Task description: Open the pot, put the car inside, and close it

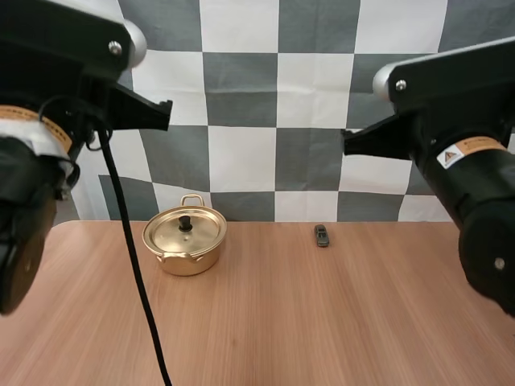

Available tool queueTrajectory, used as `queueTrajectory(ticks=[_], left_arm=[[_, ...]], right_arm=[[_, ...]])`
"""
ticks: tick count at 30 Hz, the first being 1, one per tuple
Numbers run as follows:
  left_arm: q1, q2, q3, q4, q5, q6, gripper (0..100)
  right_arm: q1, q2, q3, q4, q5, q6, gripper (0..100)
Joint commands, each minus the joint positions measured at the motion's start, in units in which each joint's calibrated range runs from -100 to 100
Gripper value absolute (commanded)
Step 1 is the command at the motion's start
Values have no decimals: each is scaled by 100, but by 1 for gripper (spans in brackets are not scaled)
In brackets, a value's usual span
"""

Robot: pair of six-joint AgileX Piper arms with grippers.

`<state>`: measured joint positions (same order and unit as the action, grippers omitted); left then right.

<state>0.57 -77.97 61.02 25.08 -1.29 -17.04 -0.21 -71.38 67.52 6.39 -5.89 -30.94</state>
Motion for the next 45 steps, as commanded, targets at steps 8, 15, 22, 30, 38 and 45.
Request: queueTrajectory(ticks=[8,15,22,30,38,45], left_arm=[[-6,5349,-10175,-1589,10129,1608,0],[-6,5514,-8876,-1554,10129,1599,0],[-6,5514,-7041,-1869,10129,1599,0],[-6,5514,-5336,-1933,10129,1608,0],[-6,5514,-3826,-2714,10129,2153,0],[-6,5514,-3085,-2770,9352,2391,0]], right_arm=[[3,5788,-11885,-1725,10589,667,0],[3,5753,-10457,-1889,10589,858,0],[3,5753,-8815,-928,10589,858,0],[3,5753,-7400,-716,10589,858,0],[3,5753,-6508,-716,10589,858,0],[3,5742,-6412,-716,10589,849,0]])
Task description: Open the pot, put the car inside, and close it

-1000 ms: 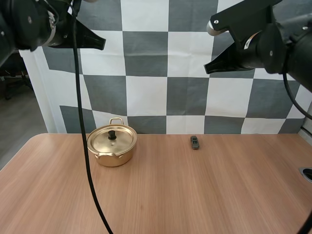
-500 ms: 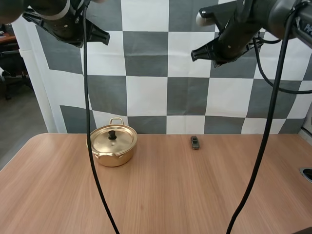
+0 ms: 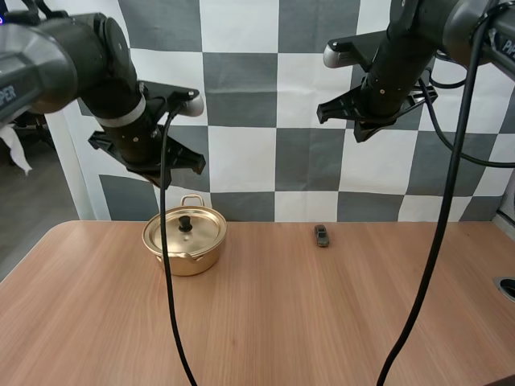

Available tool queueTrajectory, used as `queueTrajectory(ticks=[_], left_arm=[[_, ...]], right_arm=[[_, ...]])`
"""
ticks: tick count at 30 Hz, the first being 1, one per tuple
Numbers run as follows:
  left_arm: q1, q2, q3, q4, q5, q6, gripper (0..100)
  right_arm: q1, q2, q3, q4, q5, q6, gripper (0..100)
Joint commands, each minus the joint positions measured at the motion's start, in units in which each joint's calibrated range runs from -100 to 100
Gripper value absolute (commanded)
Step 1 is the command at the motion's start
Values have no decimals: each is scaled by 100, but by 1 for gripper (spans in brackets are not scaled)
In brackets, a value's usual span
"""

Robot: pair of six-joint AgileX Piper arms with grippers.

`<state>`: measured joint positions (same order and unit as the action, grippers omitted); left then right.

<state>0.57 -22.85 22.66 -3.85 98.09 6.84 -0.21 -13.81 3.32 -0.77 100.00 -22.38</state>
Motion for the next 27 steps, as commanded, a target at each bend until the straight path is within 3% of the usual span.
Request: queueTrajectory(ticks=[1,4,14,15,16,19,23,27], left_arm=[[-6,2,744,127,-945,3,0],[-6,-12,744,114,-1724,-61,0],[-6,2,744,28,-2204,-109,1],[-6,11,732,129,-2046,-20,9],[-6,11,732,321,-1866,124,24],[-6,11,732,577,-1566,542,100],[-6,11,732,385,-1172,789,100],[-6,11,732,48,-1533,789,100]], right_arm=[[3,-15,8,0,0,-7,0],[3,-47,8,0,0,-7,0],[3,-102,8,0,0,-7,0],[3,-117,8,0,0,-7,0],[3,-117,8,0,0,-7,0],[3,-127,8,0,0,-7,0],[3,-127,8,0,0,-7,0],[3,-119,8,0,0,-16,0]])
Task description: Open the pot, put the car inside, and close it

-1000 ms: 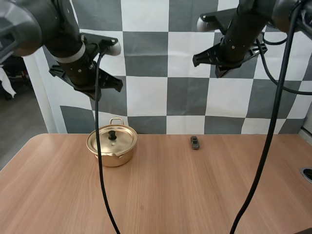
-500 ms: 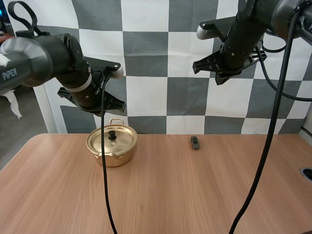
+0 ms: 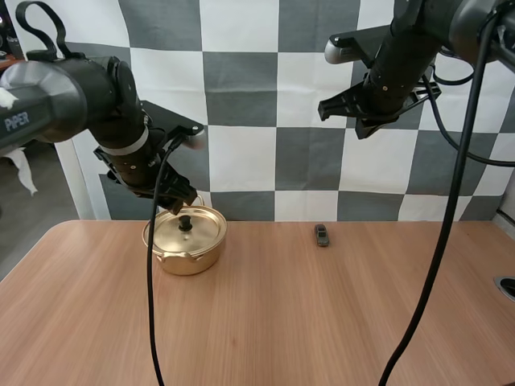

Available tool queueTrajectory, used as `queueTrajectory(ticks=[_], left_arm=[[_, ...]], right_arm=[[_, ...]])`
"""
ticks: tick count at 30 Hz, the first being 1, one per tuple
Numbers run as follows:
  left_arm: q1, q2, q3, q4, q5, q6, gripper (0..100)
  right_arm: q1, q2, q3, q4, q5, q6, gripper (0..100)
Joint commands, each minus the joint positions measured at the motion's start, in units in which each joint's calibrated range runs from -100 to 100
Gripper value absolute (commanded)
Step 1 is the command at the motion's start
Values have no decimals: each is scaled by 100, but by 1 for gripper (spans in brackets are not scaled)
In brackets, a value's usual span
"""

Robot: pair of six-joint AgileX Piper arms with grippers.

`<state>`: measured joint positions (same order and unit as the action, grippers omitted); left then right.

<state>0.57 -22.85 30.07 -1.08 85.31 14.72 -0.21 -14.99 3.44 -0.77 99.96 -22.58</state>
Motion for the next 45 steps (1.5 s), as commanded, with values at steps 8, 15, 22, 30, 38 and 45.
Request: queueTrajectory(ticks=[8,15,22,30,38,45], left_arm=[[-6,559,-10,-752,-888,74,100],[-6,1336,-10,-716,-1425,74,100],[-6,1839,-20,-704,-2248,74,100],[-6,2363,-20,-436,-2432,74,100],[-6,2593,-20,-436,-2529,74,100],[-6,2593,-20,-436,-2844,189,100]], right_arm=[[3,-1,-4,9,4,3,0],[3,-1,-4,-32,4,-9,0],[3,-1,-4,-32,4,-9,0],[3,-1,-4,-32,4,-9,0],[3,-1,-4,-32,4,-9,0],[3,-1,-4,-32,4,-9,0]])
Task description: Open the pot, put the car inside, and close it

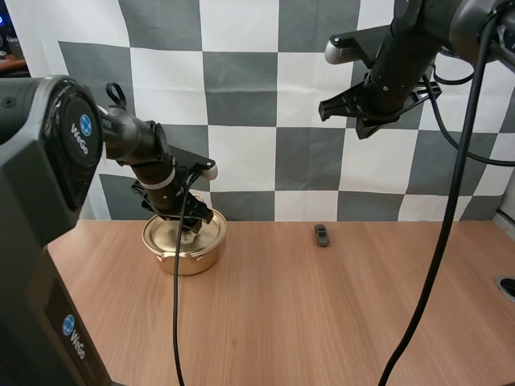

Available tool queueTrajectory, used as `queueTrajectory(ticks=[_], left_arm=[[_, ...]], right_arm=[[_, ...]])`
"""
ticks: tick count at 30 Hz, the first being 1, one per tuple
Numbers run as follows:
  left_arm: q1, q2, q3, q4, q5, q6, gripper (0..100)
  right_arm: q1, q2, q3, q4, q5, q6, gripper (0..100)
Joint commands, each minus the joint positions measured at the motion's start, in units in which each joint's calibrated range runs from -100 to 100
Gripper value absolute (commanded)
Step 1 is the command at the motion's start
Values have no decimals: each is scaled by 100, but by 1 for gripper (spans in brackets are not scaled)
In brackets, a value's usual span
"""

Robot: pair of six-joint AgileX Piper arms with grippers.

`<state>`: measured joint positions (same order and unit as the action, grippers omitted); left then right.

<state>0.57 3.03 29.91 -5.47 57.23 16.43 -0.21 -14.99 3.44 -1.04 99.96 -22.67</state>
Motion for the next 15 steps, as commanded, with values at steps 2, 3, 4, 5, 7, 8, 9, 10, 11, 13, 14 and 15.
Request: queueTrajectory(ticks=[2,3,4,5,7,8,9,10,11,13,14,15], left_arm=[[-6,5,-5,-9,-157,68,100],[-6,5,-5,-18,-224,97,100],[-6,5,-5,-18,-284,126,100],[-6,5,-5,-22,-372,126,100],[-6,5,-5,-59,-602,126,100],[-6,5,-5,-81,-710,145,100],[-6,5,-5,-126,-789,182,100],[-6,5,-5,-176,-813,234,100],[-6,5,-5,-252,-830,272,100],[-6,11,-5,-408,-830,346,100],[-6,21,-5,-435,-830,346,100],[-6,58,-5,-450,-812,346,100]], right_arm=[[3,-1,-4,-5,4,0,0],[3,-1,-4,-5,4,0,0],[3,-1,-4,-5,4,0,0],[3,-1,-4,-5,4,0,0],[3,-1,-4,6,4,0,0],[3,-1,-4,6,4,0,0],[3,-1,-4,6,4,0,0],[3,-1,-4,6,4,0,0],[3,-1,-4,6,4,0,0],[3,-1,-4,6,4,0,0],[3,-1,-4,6,4,0,0],[3,-1,-4,6,4,0,0]])
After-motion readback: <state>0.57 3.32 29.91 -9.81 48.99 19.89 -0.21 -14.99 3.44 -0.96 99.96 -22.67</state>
